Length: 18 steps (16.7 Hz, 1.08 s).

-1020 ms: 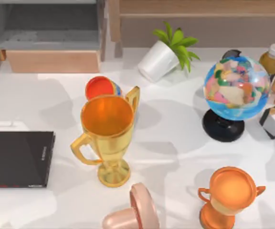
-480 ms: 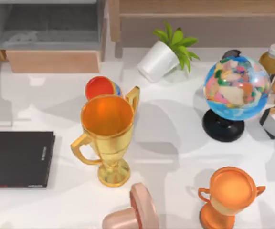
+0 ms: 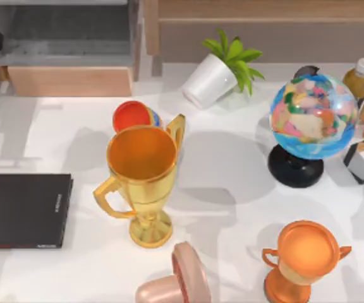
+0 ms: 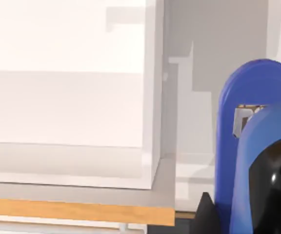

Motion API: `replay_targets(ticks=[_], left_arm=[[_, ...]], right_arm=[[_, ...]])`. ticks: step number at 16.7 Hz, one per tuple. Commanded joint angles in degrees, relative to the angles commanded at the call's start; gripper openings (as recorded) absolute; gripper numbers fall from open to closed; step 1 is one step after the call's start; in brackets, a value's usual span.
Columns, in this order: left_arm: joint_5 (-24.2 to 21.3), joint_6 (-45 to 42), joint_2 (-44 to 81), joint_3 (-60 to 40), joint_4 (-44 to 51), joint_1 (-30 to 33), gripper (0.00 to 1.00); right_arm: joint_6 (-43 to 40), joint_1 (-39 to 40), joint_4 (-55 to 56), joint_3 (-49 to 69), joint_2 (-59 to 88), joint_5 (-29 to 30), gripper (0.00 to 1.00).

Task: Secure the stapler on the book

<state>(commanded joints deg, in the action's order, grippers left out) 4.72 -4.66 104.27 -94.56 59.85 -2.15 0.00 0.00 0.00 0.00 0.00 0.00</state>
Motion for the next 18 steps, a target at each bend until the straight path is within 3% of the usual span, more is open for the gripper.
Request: replay_targets(ticks=[10, 18], left_arm=[[-1.28, 5.42, -9.61, 29.12, -7.17, 5.52, 0.0], [-1.73, 6.14, -9.41, 32.61, -8.07, 5.54, 0.0]], right_arm=[[0.0, 0.0, 0.0, 0.0, 0.0, 0.0, 1.0], [0.0, 0.0, 0.0, 0.0, 0.0, 0.0, 1.0]])
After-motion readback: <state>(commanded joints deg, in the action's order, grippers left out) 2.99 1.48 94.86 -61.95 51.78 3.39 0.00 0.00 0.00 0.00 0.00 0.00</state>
